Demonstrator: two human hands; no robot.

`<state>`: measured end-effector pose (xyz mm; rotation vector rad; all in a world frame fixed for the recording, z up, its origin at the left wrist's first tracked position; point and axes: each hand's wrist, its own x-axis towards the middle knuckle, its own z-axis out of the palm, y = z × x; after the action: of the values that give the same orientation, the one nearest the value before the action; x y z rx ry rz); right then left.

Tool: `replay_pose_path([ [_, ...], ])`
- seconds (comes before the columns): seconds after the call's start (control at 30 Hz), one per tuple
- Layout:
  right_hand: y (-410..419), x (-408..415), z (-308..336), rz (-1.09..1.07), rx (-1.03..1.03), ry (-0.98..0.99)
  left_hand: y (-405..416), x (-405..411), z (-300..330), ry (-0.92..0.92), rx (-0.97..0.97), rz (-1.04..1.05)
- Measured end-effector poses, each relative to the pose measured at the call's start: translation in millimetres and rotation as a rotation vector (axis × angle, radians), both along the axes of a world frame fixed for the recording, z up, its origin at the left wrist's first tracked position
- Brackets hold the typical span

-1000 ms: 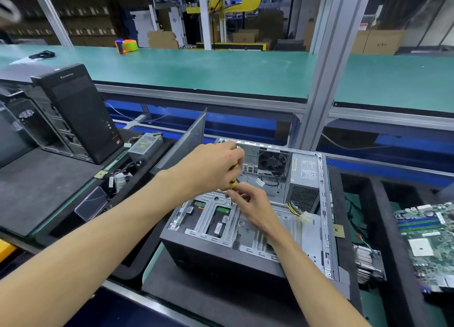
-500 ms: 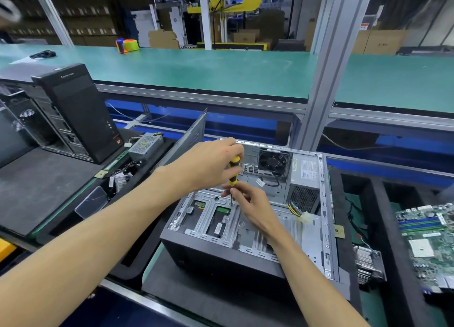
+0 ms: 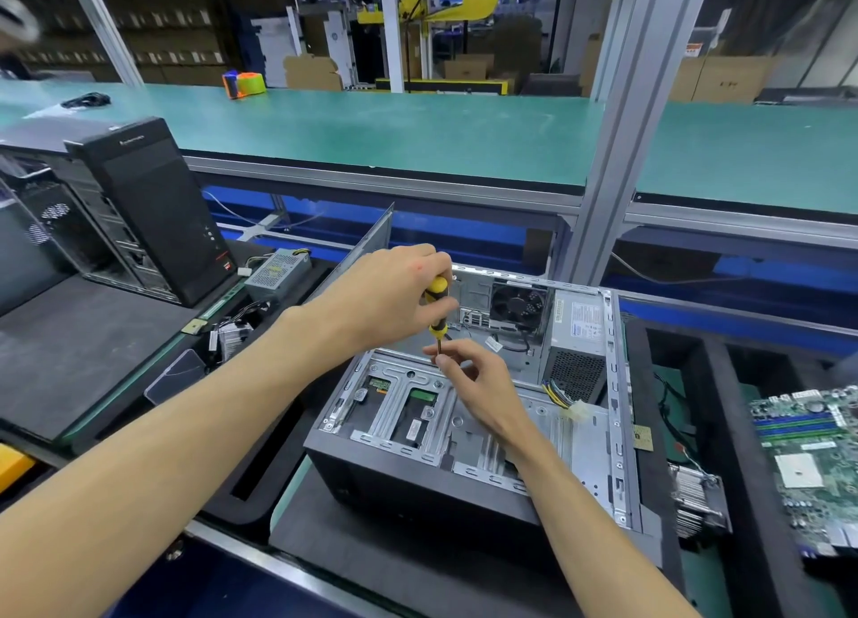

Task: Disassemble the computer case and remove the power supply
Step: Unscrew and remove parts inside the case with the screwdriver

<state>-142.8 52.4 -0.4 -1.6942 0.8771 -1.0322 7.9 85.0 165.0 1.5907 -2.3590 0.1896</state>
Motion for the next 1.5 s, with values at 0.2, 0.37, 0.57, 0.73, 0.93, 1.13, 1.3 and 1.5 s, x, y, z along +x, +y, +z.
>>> replay_pose_path([
  [0.2, 1.6, 0.0, 0.7, -0.035, -0.025, 0.087, 2.6, 1.5, -4.6, 0.014, 0.029, 0.045],
  [0.37, 4.4, 1.1, -5.0, -0.063, -0.276, 0.470, 6.8, 5.6, -3.8, 0.036, 0.023, 0.072],
  [0.57, 4.1, 3.9, -7.5, -0.149, -0.278, 0.605, 10.0, 9.4, -1.0, 0.048, 0.012, 0.093],
  [0.73, 3.3, 5.6, -6.8, -0.195, -0.236, 0.587, 10.7, 13.8, -4.0, 0.043, 0.029, 0.106],
  [0.93, 0.4, 1.5, -8.8, -0.142, -0.272, 0.612, 10.1, 15.7, -5.3, 0.044, 0.048, 0.107],
  [1.13, 2.3, 0.3, -6.4, -0.142, -0.243, 0.562, 9.0, 12.3, -5.8, 0.072, 0.050, 0.091],
  [1.3, 2.1, -6.0, 1.1, -0.216, -0.012, 0.329, 7.9, 13.4, -8.0, 0.090, 0.045, 0.091],
  [1.5, 0.4, -21.1, 11.3, -0.213, -0.002, 0.301, 8.4, 14.6, -13.0, 0.118, 0.053, 0.086],
])
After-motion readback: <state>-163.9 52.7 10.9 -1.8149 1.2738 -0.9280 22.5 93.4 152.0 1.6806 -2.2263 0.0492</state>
